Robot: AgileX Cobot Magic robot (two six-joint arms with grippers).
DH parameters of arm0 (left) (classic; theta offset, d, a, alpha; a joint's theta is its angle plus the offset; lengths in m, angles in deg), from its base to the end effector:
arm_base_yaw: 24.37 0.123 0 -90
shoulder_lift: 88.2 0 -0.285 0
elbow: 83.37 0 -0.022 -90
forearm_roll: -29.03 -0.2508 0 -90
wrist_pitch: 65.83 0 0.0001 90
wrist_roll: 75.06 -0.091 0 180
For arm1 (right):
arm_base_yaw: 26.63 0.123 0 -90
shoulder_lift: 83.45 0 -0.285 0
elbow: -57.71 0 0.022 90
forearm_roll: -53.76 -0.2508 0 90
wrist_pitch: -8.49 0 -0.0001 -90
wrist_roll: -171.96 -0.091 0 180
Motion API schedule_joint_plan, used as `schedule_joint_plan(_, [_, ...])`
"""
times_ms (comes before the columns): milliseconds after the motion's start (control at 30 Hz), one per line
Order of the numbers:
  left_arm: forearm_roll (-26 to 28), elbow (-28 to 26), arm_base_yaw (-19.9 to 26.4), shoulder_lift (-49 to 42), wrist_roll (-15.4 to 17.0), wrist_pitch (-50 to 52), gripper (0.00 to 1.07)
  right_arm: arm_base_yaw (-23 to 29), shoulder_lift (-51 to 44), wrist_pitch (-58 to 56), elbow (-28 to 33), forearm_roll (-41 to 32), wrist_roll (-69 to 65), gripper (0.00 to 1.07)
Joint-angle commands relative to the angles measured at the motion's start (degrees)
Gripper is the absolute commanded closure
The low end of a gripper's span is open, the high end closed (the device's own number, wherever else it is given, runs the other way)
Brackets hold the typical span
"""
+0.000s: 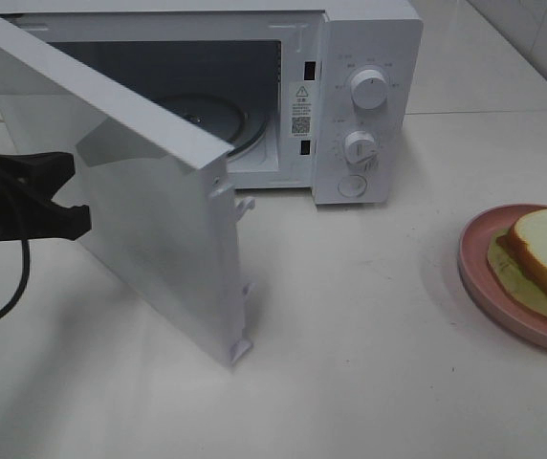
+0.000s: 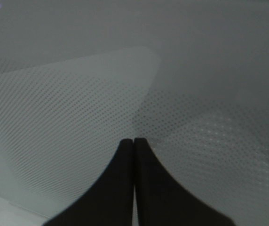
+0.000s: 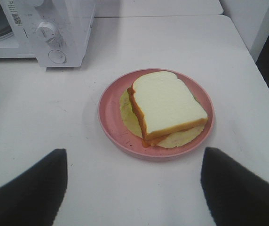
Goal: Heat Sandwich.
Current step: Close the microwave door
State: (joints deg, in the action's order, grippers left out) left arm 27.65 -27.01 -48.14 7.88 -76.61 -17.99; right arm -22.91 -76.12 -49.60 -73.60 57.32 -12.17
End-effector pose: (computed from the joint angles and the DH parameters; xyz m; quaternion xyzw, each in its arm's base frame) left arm 0.2316 -0.1038 0.1712 0.1850 0.7693 -0.1199 0.5996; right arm -0.0037 -0.0051 0.2806 0.0036 0.8388 0.0062 0.5444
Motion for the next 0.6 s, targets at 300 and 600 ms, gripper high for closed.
schedule_joint_plan(300, [12.09,-8.65,-7.96,7.33,-2.64,2.69,1.07,-0.29,-1.38,0.92,0.17,0.06,0.17,0.31])
schedule_joint_plan(600, [18.85,-17.25,-12.03,13.52,-7.28,2.69,1.07,-0.29,-1.38,0.92,0.17,0.06,0.17,0.31])
